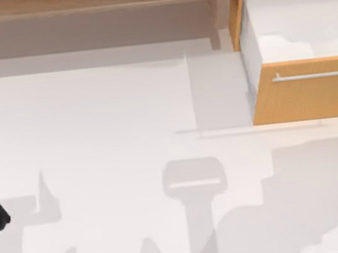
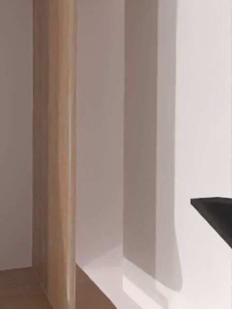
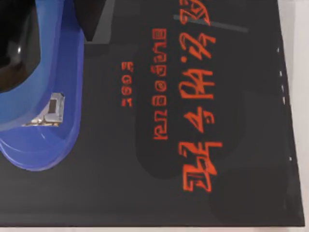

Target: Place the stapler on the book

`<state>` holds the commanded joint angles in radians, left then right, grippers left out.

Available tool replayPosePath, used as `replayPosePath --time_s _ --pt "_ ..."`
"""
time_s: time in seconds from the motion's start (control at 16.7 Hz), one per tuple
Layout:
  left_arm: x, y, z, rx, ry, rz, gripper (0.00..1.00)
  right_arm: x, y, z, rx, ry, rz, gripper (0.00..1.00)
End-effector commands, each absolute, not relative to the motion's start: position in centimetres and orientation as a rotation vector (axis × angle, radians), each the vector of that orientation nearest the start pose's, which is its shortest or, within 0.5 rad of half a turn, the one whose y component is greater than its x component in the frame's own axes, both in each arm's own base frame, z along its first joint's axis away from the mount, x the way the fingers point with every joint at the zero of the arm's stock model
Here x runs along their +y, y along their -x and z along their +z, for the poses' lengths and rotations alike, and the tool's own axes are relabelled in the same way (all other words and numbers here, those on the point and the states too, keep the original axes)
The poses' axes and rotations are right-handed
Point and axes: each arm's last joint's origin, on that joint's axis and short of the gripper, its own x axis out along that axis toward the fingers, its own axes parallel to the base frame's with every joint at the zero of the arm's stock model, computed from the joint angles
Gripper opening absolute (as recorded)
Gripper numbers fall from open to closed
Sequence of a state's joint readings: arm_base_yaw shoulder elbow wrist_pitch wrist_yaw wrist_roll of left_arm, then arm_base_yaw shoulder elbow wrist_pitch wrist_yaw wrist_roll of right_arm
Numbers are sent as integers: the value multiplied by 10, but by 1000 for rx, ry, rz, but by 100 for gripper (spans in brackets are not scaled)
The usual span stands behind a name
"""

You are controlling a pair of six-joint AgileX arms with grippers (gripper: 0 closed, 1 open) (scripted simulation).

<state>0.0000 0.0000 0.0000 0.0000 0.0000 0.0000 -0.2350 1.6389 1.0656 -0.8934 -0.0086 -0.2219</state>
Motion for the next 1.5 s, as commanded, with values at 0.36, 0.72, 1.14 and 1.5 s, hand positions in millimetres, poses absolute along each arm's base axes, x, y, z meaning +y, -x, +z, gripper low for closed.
replayPosePath --time_s 0.36,0.72,1.14,1.5 --pt "-1 -106 160 0 0 0 100 -67 -286 168 1469 2 -20 0" --pt "-1 -106 160 0 0 0 100 -68 -287 155 1468 1 -21 0" --pt "-1 -106 160 0 0 0 100 -68 -287 153 1469 1 -21 23" --pt "-1 -106 160 0 0 0 100 -68 -287 153 1469 1 -21 68"
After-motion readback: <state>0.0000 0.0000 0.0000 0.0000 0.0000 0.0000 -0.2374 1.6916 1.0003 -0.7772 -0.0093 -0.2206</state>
